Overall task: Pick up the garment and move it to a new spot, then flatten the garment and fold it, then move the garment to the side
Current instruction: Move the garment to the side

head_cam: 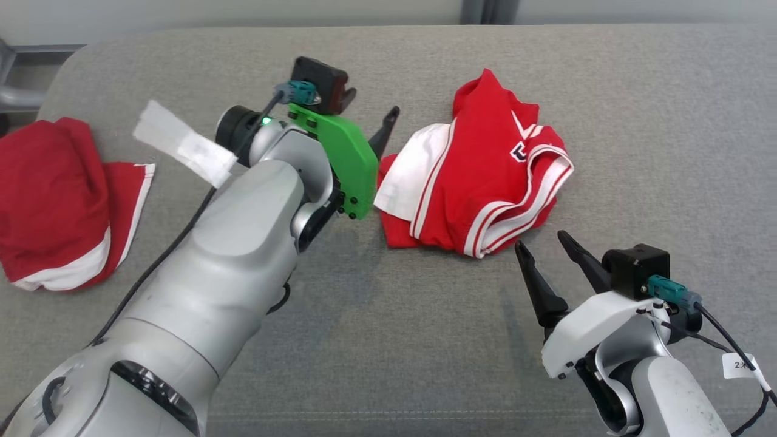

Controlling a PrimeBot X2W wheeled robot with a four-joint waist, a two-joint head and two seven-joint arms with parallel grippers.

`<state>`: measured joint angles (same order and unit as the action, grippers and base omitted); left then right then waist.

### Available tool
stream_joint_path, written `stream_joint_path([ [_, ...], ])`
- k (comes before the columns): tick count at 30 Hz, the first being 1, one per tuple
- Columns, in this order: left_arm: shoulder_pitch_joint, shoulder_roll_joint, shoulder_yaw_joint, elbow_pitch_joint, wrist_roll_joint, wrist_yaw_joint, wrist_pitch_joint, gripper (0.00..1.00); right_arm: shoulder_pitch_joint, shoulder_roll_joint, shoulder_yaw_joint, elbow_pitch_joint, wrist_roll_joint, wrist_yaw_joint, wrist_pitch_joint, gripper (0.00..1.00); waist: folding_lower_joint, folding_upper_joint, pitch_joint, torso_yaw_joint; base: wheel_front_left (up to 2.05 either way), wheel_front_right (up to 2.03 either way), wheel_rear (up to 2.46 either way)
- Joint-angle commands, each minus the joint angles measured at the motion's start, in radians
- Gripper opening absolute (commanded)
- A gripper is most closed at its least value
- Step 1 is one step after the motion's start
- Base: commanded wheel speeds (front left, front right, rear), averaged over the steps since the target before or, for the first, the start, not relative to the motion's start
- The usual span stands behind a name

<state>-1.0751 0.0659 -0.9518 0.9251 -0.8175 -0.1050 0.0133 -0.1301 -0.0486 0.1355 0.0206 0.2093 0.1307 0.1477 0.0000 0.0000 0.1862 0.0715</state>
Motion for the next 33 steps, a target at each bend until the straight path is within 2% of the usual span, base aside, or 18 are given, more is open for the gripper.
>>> stream_joint_path([
  [1, 0.014, -0.004, -0.009, -0.007, 0.0, -0.001, 0.01, 1.0, -0.013, -0.004, -0.004, -0.002, 0.003, 0.0, -0.007, 1.0, 0.0, 0.0, 0.015, -0.051, 0.0, 0.0, 0.0],
  [5, 0.039, -0.011, -0.063, -0.069, -0.023, -0.007, 0.121, 1.0, -0.018, -0.003, 0.0, 0.011, 0.023, 0.0, -0.02, 1.0, 0.0, 0.0, 0.036, -0.102, 0.0, 0.0, 0.0],
  [11, 0.064, -0.013, -0.116, -0.147, -0.027, 0.005, 0.207, 1.0, -0.024, -0.003, -0.009, 0.032, 0.04, 0.0, -0.043, 1.0, 0.0, 0.0, 0.053, -0.147, 0.0, 0.0, 0.0],
  [18, 0.098, -0.011, -0.161, -0.203, -0.014, 0.037, 0.252, 1.0, -0.041, -0.003, -0.007, 0.052, 0.053, 0.0, -0.061, 1.0, 0.0, 0.0, 0.058, -0.179, 0.0, 0.0, 0.0],
  [24, 0.11, 0.011, -0.163, -0.214, -0.01, 0.067, 0.25, 1.0, -0.044, -0.003, 0.005, 0.068, 0.067, 0.0, -0.077, 1.0, 0.0, 0.0, 0.06, -0.196, 0.0, 0.0, 0.0],
  [25, 0.11, 0.013, -0.161, -0.214, -0.01, 0.071, 0.246, 0.86, -0.045, -0.003, 0.006, 0.071, 0.068, 0.0, -0.08, 1.0, 0.0, 0.0, 0.061, -0.198, 0.0, 0.0, 0.0],
  [26, 0.111, 0.016, -0.161, -0.214, -0.01, 0.074, 0.245, 0.47, -0.046, -0.003, 0.006, 0.073, 0.068, 0.0, -0.081, 1.0, 0.0, 0.0, 0.061, -0.199, 0.0, 0.0, 0.0],
  [28, 0.113, 0.022, -0.161, -0.212, -0.012, 0.079, 0.249, 0.02, -0.048, -0.003, 0.006, 0.078, 0.068, 0.0, -0.083, 1.0, 0.0, 0.0, 0.061, -0.199, 0.0, 0.0, 0.0],
  [33, 0.125, 0.031, -0.165, -0.213, -0.027, 0.069, 0.268, 0.0, -0.05, -0.003, 0.004, 0.085, 0.071, 0.0, -0.088, 1.0, 0.0, 0.0, 0.058, -0.195, 0.0, 0.0, 0.0],
])
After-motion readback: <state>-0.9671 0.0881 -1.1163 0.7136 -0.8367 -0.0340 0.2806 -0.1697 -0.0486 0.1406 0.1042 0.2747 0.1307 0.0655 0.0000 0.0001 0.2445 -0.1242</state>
